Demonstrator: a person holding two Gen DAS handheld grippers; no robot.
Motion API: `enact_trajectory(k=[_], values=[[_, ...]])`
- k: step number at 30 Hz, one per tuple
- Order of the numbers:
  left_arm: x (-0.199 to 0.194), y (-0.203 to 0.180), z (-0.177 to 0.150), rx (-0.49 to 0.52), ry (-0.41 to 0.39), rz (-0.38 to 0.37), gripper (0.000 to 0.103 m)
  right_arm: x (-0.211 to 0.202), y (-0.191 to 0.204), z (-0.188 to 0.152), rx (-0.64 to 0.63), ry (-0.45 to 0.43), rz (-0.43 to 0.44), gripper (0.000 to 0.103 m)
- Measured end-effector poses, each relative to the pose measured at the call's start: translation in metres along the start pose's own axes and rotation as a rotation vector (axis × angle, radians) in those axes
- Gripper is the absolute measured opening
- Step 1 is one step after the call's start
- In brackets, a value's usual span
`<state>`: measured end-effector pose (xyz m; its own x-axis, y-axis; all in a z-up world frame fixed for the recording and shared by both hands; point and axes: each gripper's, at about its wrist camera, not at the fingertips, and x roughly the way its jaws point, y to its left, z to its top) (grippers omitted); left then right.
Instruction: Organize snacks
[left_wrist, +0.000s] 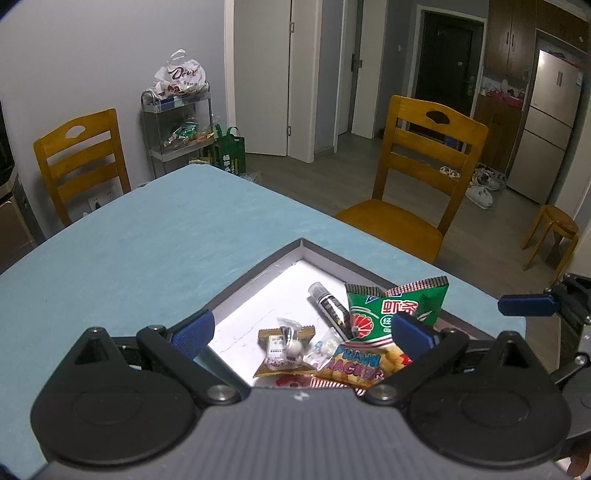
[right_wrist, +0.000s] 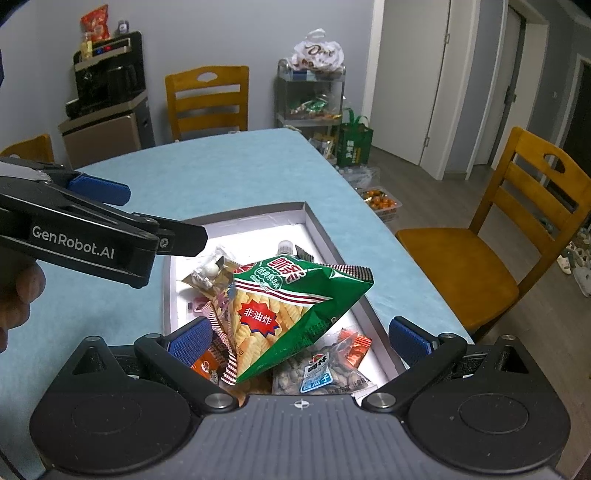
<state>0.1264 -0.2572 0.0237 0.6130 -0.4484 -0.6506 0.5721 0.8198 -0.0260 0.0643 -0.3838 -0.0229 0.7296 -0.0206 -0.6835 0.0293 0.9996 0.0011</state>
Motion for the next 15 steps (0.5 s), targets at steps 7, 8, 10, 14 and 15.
enact_trajectory(k=[7,8,10,14,15], values=[[0.0037,-0.0039,0.0012,0.012,0.006,-0.008,0.103,0.0002,0.0001,0.0003,0.001,0.000,0.001,0.103],[0.0041,-0.0043,0.0019,0.013,0.005,-0.010,0.103,0.0004,0.0003,0.0003,0.001,0.001,0.002,0.103],[0.0034,-0.0057,0.0024,0.015,-0.006,-0.010,0.103,0.0003,0.0004,0.0003,0.000,0.001,0.000,0.103],[0.0018,-0.0096,0.0030,0.025,-0.023,-0.028,0.103,0.0011,-0.0014,0.0007,0.004,0.002,-0.002,0.103],[0.0021,-0.0104,0.0032,0.025,-0.020,-0.030,0.103,0.0019,-0.0020,0.0007,0.005,0.002,-0.002,0.103]])
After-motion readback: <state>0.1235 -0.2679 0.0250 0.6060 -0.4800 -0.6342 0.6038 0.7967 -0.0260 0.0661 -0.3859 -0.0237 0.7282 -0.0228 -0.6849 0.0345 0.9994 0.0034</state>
